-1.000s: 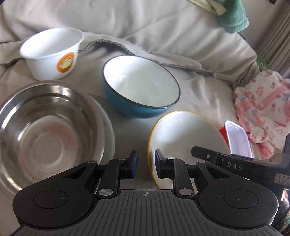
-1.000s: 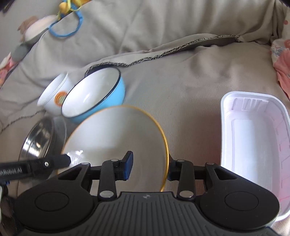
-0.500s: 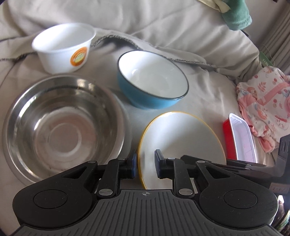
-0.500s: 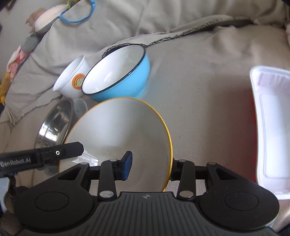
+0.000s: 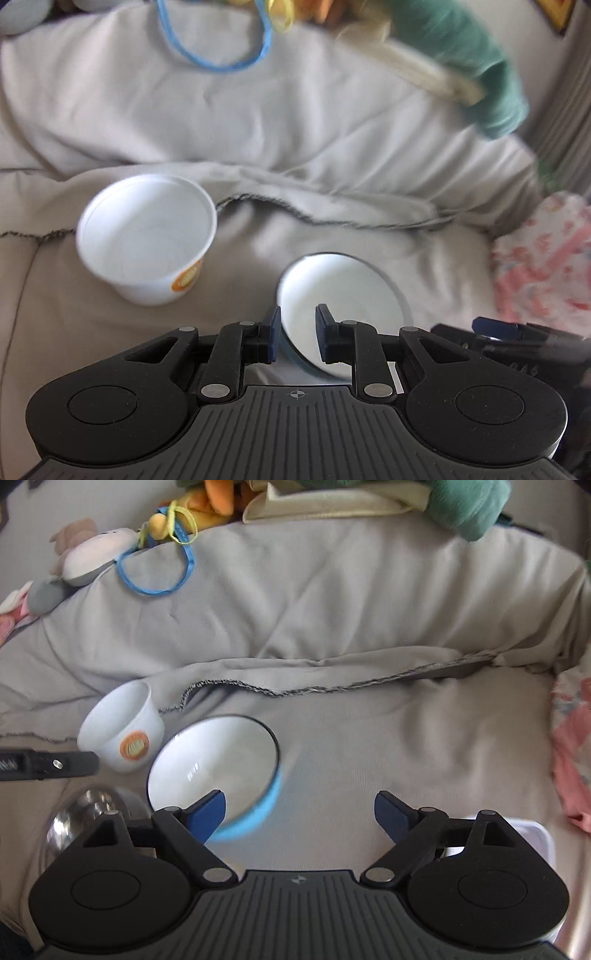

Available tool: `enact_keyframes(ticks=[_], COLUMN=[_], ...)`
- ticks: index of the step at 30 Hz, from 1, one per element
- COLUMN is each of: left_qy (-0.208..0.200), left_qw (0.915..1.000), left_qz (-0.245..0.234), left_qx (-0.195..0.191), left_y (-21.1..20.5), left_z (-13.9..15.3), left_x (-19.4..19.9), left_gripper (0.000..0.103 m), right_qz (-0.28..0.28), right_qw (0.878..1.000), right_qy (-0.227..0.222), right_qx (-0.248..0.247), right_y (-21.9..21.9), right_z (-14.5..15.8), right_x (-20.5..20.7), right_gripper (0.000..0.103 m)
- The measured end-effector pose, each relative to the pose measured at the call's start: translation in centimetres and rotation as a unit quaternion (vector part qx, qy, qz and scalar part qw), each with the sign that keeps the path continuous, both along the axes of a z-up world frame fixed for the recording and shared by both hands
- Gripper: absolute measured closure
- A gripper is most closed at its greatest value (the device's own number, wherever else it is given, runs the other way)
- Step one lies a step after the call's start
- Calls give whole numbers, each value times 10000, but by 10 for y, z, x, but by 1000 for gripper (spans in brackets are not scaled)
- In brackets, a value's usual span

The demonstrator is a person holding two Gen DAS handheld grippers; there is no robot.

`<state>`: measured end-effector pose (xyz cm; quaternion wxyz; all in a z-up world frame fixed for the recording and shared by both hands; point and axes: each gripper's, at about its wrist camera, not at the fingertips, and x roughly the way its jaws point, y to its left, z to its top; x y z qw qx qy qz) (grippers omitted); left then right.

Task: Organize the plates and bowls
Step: 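Grasp the blue enamel bowl rim with the right tool and lift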

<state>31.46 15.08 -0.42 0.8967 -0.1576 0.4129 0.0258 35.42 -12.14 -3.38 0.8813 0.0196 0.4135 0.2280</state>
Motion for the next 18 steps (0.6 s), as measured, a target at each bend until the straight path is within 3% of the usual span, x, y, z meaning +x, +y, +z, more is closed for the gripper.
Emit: enact_keyframes(ticks=[2, 3, 4, 6, 8, 11, 15, 18], left_qy=[300, 391, 440, 513, 597, 687, 774, 956], left_qw=[9995, 9990, 9988, 9987, 9979, 9971, 9963, 9937], left_qz=[65, 88, 76, -16, -154, -280, -381, -479], left_qx=[119, 188, 202, 7, -177, -149, -34, -333], left_y=[1, 1, 0, 3, 5, 0, -9, -10], left_z=[-17, -25, -32, -43, -54, -68, -78, -74], left_x=[26, 34, 40, 47, 52, 62, 61, 58], left_gripper=[80, 80, 80, 80, 79, 78, 78, 76], right_qz=[16, 5, 13, 75, 237, 520, 700, 686], right_qw=[9973, 9946, 9917, 9896, 9893, 9915, 9894, 9892], right_qy=[652, 928, 1153, 1321, 1348, 1158, 1202, 1231], right_qx=[348, 472, 563, 568, 509, 292, 411, 405], right_y=[14, 20, 27, 36, 44, 50, 44, 39], right_z=[-19, -29, -41, -56, -66, -69, -71, -67], right_x=[37, 50, 61, 70, 68, 64, 65, 63], right_gripper=[17, 26, 41, 59, 61, 64, 66, 66])
